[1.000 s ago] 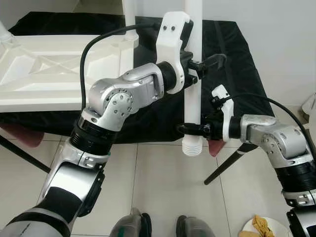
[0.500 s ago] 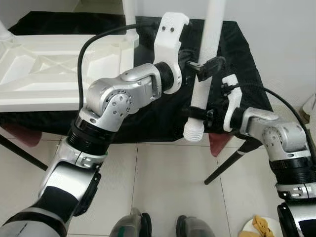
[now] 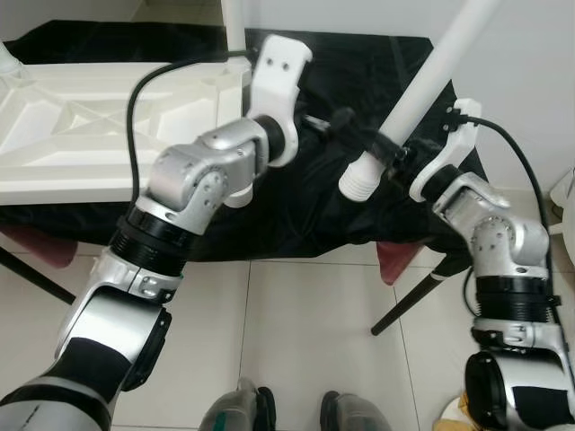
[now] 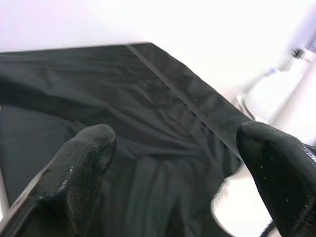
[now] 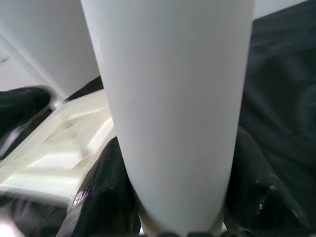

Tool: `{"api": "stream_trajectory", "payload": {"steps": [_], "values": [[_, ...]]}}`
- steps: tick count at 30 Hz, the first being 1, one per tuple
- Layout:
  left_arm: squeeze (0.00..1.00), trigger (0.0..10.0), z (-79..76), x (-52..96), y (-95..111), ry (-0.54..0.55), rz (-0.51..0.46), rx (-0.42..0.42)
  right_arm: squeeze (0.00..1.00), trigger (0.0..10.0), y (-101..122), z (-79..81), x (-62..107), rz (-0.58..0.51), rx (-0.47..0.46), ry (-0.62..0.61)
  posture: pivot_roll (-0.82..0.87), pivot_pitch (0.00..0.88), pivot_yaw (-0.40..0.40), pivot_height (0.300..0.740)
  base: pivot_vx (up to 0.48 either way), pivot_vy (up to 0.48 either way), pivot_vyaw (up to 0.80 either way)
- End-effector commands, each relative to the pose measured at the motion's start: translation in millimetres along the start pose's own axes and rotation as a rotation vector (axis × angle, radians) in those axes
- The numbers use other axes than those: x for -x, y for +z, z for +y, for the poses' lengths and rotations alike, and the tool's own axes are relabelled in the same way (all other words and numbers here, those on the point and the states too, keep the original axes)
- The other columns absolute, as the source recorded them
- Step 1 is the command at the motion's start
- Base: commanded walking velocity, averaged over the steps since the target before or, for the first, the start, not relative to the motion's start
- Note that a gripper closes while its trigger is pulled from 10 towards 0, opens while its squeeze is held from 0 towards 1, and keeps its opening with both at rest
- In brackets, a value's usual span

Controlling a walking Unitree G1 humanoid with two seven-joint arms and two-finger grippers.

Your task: Building children table

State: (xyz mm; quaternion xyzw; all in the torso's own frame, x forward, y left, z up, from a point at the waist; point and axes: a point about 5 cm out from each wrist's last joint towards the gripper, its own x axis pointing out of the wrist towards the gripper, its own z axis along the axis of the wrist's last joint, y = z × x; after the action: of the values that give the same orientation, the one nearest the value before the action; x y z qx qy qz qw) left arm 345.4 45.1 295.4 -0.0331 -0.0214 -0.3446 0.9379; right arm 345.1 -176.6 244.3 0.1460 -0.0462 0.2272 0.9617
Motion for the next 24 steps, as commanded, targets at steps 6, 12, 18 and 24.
{"api": "stream_trajectory", "payload": {"steps": [6, 12, 18, 24], "values": [[0.0, 10.0, 23.9, 9.5, -3.8, 0.18, -0.071, 0.007, 0.0, 10.0, 3.4, 1.7, 8.0, -0.15, 0.05, -0.159, 0.01, 0.059, 0.02, 0.74, 0.0, 0.0, 0.0], [0.0, 10.0, 33.7, 17.6, -16.1, 0.281, -0.144, 0.09, 0.0, 10.0, -4.6, 10.0, 13.3, -0.217, 0.083, -0.162, 0.01, 0.048, 0.012, 0.74, 0.0, 0.0, 0.0], [0.0, 10.0, 45.3, 29.7, -42.8, 0.407, -0.165, 0.017, 0.0, 10.0, -18.6, 19.0, 21.9, -0.314, 0.17, -0.186, 0.0, 0.038, 0.006, 0.74, 0.0, 0.0, 0.0], [0.0, 10.0, 47.2, 35.4, -53.8, 0.477, -0.182, -0.091, 0.0, 10.0, -20.4, 15.9, 24.7, -0.369, 0.165, -0.255, -0.02, 0.03, 0.007, 0.74, 0.0, 0.0, 0.0]]}}
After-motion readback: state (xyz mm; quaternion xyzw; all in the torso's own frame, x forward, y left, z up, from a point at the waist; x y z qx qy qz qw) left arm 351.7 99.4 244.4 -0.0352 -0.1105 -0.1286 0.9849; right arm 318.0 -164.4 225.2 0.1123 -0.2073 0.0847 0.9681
